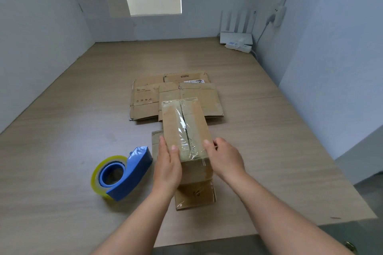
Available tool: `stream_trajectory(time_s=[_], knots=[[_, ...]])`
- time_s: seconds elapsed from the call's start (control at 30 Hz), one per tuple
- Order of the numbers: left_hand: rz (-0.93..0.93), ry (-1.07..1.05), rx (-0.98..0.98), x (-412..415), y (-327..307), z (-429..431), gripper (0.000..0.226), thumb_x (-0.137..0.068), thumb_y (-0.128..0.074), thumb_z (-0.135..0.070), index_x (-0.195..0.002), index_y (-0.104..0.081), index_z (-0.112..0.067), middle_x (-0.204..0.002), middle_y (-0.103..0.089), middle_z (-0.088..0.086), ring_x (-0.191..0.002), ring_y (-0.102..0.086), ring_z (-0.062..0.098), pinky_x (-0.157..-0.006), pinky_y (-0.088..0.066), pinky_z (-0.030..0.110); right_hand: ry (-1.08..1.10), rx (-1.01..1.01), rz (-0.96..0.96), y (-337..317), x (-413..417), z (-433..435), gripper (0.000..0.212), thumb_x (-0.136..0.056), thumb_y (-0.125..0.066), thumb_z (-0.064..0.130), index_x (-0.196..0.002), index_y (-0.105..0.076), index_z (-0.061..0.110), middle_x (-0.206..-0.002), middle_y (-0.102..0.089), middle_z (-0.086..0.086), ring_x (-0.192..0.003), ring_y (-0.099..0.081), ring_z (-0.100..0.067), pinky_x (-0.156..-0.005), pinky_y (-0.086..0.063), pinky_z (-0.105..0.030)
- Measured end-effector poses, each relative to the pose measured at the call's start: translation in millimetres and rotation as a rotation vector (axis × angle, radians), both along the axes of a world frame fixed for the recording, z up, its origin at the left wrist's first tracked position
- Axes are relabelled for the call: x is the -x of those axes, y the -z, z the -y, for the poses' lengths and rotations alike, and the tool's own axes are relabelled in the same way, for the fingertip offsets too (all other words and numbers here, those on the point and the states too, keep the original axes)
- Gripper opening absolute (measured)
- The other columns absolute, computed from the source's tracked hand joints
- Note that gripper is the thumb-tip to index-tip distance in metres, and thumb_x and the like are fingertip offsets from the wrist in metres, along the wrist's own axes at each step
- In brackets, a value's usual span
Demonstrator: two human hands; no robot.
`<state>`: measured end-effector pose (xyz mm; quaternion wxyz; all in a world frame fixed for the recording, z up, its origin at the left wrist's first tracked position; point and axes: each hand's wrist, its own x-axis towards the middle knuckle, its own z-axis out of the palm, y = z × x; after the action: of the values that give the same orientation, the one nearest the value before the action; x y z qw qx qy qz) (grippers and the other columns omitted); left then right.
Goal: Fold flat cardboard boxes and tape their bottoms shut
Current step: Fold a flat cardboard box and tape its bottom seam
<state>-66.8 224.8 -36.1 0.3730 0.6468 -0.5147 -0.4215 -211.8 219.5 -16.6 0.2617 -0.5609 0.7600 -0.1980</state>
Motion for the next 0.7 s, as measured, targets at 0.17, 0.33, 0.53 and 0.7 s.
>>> stream_trajectory(time_s=[0.17, 0.33, 0.53, 0.7], knots=[[-0.098, -0.044, -0.074, -7.0, -3.6, 5.3, 0.049, -0.103, -0.028, -0.037, -0.151, -0.015, -0.037, -0.154, -0.031, -0.003, -0.137, -0.033, 0.019, -0.112, -0.031, 0.043, -0.149, 0.094, 0.069, 1.1, 22.4, 2.2, 0.039, -0.102, -0.034, 0.029, -0.065, -0.044, 0.019, -0.074, -0.052, -0.004, -0.082, -0.053, -0.03, -0.067, -0.033, -0.037], [0.005, 0.16, -0.005, -24.0, -7.0, 9.7, 0.057, -0.101, -0.03, -0.045, -0.151, -0.004, -0.039, -0.153, -0.026, -0.006, -0.123, -0.029, 0.003, -0.097, -0.028, 0.024, -0.193, 0.009, 0.335, -3.0, 42.3, 2.3, 0.047, -0.099, -0.043, 0.04, -0.142, -0.044, 0.022, -0.098, -0.067, 0.0, -0.088, -0.066, -0.021, -0.085, -0.051, -0.038], [0.818, 0.547, 0.039, -49.1, -23.5, 20.9, 0.109, -0.055, -0.021, -0.093, -0.149, 0.0, -0.044, -0.148, -0.041, -0.009, -0.124, -0.05, 0.015, -0.09, -0.044, 0.028, -0.579, 0.043, -0.471, -6.2, 36.9, 10.5, 0.1, -0.063, -0.026, 0.092, -0.147, 0.0, 0.045, -0.125, -0.061, 0.0, -0.108, -0.058, -0.024, -0.076, -0.043, -0.034], [1.055, 0.6, 0.106, -63.4, -14.1, 25.1, 0.09, -0.078, -0.031, -0.079, -0.149, 0.011, -0.041, -0.139, -0.05, -0.003, -0.114, -0.054, 0.015, -0.073, -0.04, 0.024, -0.732, 0.018, -0.427, -2.3, 43.3, 11.7, 0.075, -0.092, -0.041, 0.06, -0.15, 0.001, 0.039, -0.137, -0.053, -0.007, -0.117, -0.053, -0.029, -0.089, -0.043, -0.035]])
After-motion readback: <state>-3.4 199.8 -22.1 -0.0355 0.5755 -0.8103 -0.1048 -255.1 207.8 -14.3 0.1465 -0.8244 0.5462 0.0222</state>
